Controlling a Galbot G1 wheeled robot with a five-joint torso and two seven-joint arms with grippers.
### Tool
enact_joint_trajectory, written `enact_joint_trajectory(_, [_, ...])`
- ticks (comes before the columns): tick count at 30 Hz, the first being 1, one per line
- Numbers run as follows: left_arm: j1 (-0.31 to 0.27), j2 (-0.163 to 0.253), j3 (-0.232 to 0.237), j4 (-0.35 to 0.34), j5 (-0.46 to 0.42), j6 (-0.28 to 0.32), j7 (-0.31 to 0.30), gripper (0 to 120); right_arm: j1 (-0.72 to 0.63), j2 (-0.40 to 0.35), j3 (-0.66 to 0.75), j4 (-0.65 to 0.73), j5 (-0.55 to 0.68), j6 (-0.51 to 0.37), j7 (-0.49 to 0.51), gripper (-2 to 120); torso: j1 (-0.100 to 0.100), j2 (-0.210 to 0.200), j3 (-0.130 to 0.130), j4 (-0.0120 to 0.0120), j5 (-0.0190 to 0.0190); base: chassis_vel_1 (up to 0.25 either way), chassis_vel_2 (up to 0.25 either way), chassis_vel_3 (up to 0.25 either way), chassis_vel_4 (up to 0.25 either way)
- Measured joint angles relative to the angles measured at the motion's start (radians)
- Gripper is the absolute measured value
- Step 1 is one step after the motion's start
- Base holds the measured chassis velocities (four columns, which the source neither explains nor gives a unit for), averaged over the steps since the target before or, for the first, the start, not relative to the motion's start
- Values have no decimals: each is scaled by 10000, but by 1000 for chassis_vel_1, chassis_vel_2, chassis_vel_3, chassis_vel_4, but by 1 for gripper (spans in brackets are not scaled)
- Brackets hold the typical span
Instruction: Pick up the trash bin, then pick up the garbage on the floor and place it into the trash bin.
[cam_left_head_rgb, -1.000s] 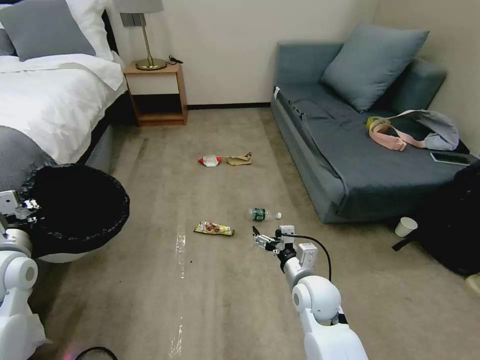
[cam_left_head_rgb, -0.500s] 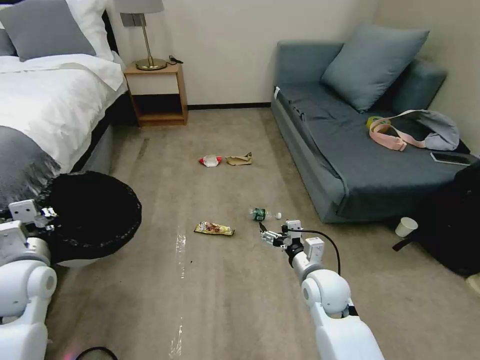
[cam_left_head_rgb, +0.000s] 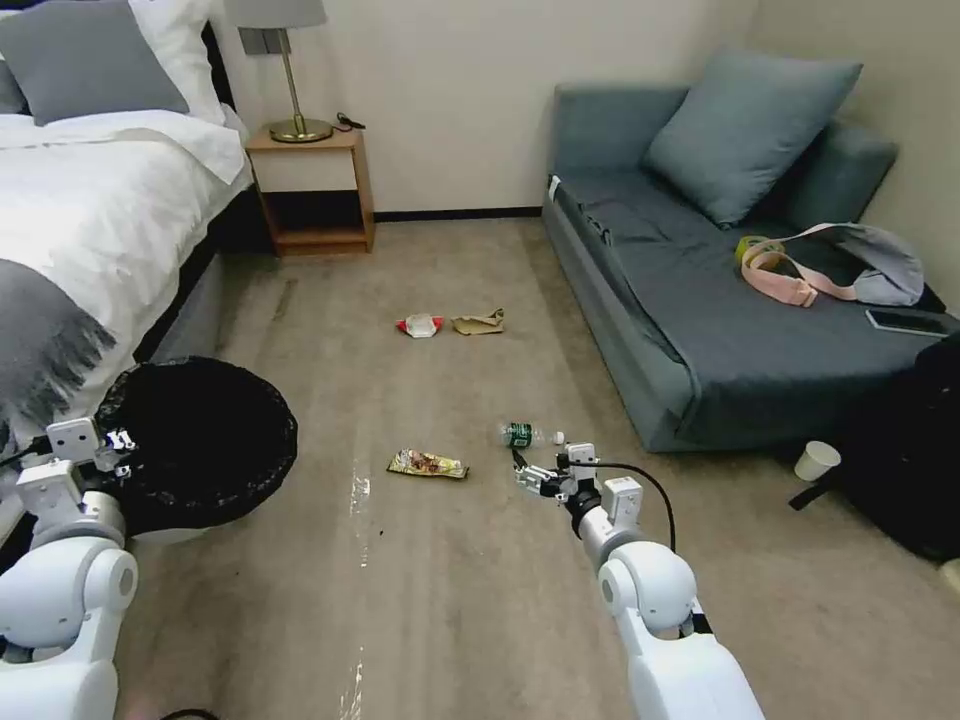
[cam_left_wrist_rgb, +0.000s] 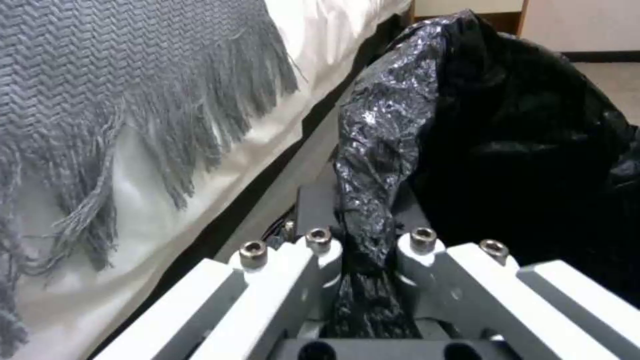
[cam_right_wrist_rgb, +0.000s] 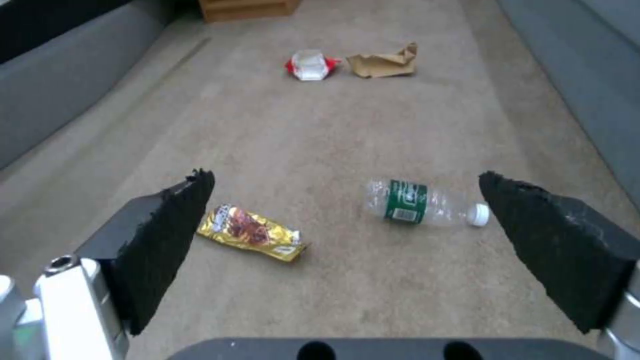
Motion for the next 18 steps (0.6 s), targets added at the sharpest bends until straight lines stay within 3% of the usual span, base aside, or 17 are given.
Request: enact_joint_trajectory(18, [215,4,-162,39,-23,-220,-57,4,-207,-60,-39,82,-114,37,-183,100,0,1,0,1,0,-64,55,57,-61])
